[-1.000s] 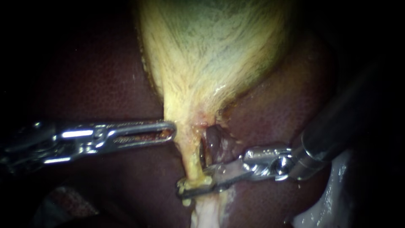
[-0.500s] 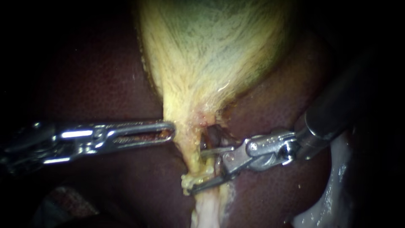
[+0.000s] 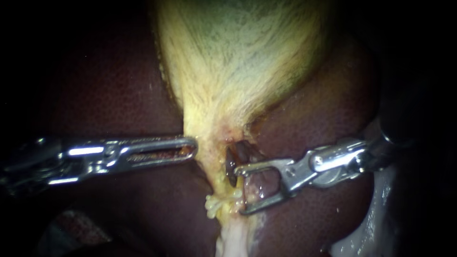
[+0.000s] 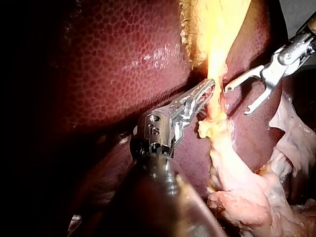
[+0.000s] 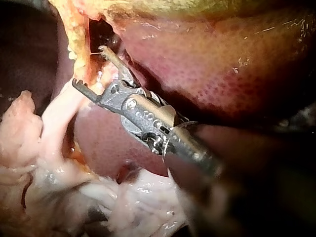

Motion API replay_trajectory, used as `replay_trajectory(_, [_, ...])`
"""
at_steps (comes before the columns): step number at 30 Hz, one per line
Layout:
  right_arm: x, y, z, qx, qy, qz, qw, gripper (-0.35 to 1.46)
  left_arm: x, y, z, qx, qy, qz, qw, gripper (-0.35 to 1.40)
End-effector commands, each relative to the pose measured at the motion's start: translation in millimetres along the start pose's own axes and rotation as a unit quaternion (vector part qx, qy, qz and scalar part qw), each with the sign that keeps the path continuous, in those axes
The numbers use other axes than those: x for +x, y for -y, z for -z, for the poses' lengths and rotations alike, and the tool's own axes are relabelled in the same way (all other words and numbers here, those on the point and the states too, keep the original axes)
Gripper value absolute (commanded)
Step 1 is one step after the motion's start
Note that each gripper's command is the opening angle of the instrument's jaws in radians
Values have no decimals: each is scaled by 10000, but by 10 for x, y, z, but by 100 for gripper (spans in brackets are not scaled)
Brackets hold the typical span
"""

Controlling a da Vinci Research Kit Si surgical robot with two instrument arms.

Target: Going back second clip left tube

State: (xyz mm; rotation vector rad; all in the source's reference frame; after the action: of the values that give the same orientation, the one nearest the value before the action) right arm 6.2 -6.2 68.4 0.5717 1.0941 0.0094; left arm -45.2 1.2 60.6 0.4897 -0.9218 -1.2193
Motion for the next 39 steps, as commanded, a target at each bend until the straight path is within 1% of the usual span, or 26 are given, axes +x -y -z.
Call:
replay_trajectory(1, [2,-1,7,-19,0,10,10000,60,0,-1,-1,-1,-3,1,10000,-35])
replay_trajectory(9, [21,-5,59,-193,25,211,9996,60,0,-5,-3,-1,-2,-1,10000,-35])
replay_trajectory(13, [26,-5,73,-244,20,237,9994,60,3,-9,-9,-9,5,-8,10000,-35])
replay_trajectory(18, [26,-4,74,-239,19,238,9994,60,9,-20,-24,-22,38,-30,10000,-35])
replay_trajectory(22, [26,-3,75,-238,19,239,9994,60,16,-28,-40,-33,-1,-58,10000,-35])
replay_trajectory(23, [26,-3,75,-237,22,269,9994,60,18,-29,-45,-33,-34,-68,10000,-35])
replay_trajectory(29, [26,-3,76,-235,21,270,9994,60,27,-29,-63,16,-111,-127,9999,-35])
replay_trajectory(32, [25,-3,76,-234,21,271,9994,60,29,-27,-66,23,-114,-132,9998,-35])
replay_trajectory(39, [25,-2,77,-233,21,271,9994,60,29,-27,-66,36,-123,-132,9998,-35])
